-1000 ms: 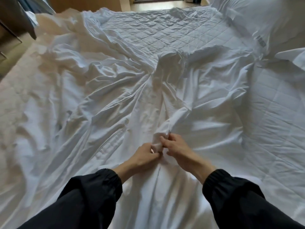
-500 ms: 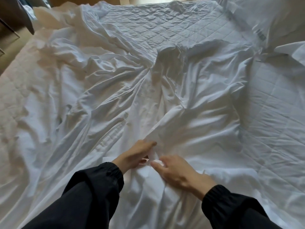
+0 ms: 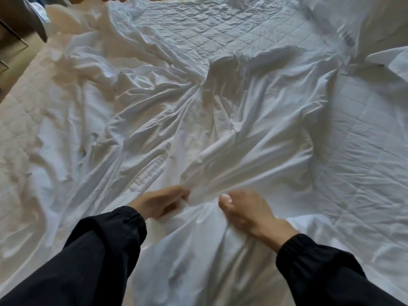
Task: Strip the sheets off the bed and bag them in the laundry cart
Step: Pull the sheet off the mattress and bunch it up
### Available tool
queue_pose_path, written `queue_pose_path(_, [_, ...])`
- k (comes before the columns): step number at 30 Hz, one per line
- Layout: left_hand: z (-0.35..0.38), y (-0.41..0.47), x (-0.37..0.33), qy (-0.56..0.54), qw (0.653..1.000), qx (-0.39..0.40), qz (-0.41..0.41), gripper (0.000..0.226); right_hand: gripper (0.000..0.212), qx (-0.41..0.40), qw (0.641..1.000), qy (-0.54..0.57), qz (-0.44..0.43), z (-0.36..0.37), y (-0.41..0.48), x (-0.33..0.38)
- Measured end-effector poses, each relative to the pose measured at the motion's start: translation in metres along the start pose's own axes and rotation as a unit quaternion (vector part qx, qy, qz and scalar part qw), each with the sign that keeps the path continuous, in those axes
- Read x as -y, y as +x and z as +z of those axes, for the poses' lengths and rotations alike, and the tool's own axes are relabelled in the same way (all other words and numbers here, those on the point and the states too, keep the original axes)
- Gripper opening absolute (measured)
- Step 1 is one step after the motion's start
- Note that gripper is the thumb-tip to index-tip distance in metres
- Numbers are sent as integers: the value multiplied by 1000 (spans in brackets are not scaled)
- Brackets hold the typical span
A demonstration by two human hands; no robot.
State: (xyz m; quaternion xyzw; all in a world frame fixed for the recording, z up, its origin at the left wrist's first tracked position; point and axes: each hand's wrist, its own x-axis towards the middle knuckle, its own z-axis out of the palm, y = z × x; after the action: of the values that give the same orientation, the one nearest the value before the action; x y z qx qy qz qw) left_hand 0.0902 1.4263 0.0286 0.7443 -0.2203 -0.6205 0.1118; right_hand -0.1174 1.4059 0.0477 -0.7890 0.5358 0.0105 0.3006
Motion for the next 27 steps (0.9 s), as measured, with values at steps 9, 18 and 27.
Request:
queue_pose_path(9, [-1, 3, 7, -158, 977, -136, 44, 28, 38, -169, 984, -26, -42, 28, -3, 10])
queue_pose_path(18, [-11, 1, 11, -93, 990, -86, 62, 7, 41, -139, 987, -81, 29, 40, 1, -8])
queue_pose_path(27, [-19, 16, 24, 95, 928, -296, 205, 12, 47, -28, 997, 9, -76, 45, 23, 33])
